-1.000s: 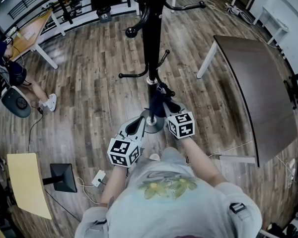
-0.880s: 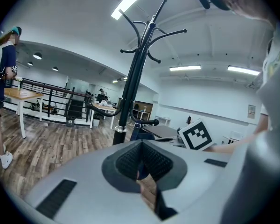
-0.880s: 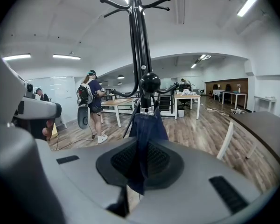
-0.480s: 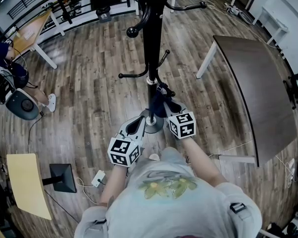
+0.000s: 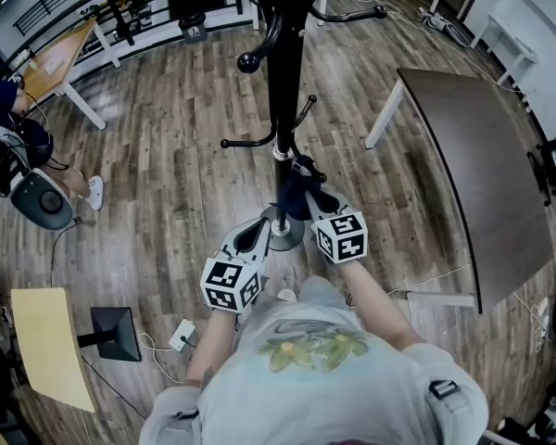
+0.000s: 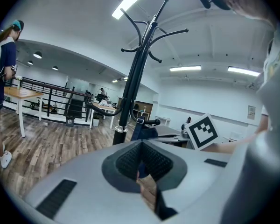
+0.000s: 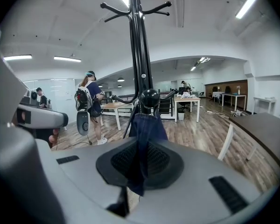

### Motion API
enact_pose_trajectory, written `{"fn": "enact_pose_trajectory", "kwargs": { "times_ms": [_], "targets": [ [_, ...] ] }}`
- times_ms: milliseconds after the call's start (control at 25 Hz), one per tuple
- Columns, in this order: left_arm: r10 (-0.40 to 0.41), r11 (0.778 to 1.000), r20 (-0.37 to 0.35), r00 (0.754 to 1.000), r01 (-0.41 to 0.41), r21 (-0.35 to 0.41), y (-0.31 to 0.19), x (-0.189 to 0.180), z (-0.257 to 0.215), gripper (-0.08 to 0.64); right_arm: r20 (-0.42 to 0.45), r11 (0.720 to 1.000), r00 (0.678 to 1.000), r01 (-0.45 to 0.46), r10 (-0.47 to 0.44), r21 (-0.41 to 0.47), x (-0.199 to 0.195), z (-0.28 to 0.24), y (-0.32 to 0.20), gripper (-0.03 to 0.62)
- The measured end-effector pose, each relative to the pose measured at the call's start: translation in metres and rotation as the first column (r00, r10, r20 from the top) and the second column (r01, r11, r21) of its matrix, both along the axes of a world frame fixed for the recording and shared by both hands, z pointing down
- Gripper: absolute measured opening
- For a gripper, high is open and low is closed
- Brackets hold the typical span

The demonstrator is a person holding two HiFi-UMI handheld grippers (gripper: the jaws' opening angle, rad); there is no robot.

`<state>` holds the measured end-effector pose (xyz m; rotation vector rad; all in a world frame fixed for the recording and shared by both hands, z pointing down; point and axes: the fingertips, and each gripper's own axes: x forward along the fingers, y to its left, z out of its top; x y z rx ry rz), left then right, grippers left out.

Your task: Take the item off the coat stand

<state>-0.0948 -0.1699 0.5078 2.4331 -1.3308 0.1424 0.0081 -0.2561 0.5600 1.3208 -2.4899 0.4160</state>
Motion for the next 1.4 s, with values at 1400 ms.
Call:
{"fn": "enact_pose_trajectory", "kwargs": {
  "times_ms": [1400],
  "targets": [
    [0.042,0.999,-0.012,0.999,-0.042,0.002,0.008,0.017,0.0,0.015,0.039,0.999,0.999,-0.038,0.036,0.038,0.016,-0.025,0.027,0.021]
  ]
}}
